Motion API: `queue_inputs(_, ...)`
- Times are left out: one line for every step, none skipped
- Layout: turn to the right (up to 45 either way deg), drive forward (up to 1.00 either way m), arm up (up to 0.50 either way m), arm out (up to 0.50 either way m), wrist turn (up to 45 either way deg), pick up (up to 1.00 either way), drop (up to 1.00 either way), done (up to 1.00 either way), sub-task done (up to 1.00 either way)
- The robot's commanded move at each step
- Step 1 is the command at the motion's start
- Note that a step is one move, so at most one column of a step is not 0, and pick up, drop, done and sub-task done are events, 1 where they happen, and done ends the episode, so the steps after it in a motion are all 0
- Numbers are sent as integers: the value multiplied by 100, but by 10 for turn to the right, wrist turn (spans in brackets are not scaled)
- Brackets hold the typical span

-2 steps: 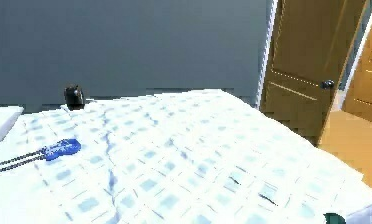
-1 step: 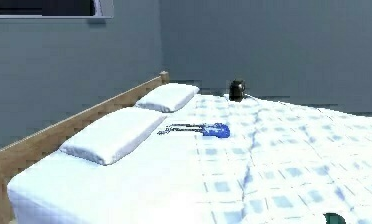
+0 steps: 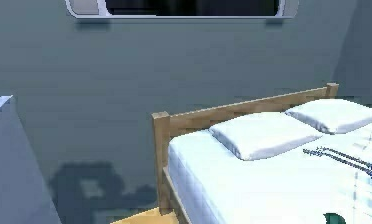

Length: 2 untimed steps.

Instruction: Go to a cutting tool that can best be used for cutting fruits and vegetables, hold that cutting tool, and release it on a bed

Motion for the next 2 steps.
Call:
queue_inputs(0,20,0,0,0,0,0,0,0)
queue_inputs(450,0,0,0,0,0,0,0,0)
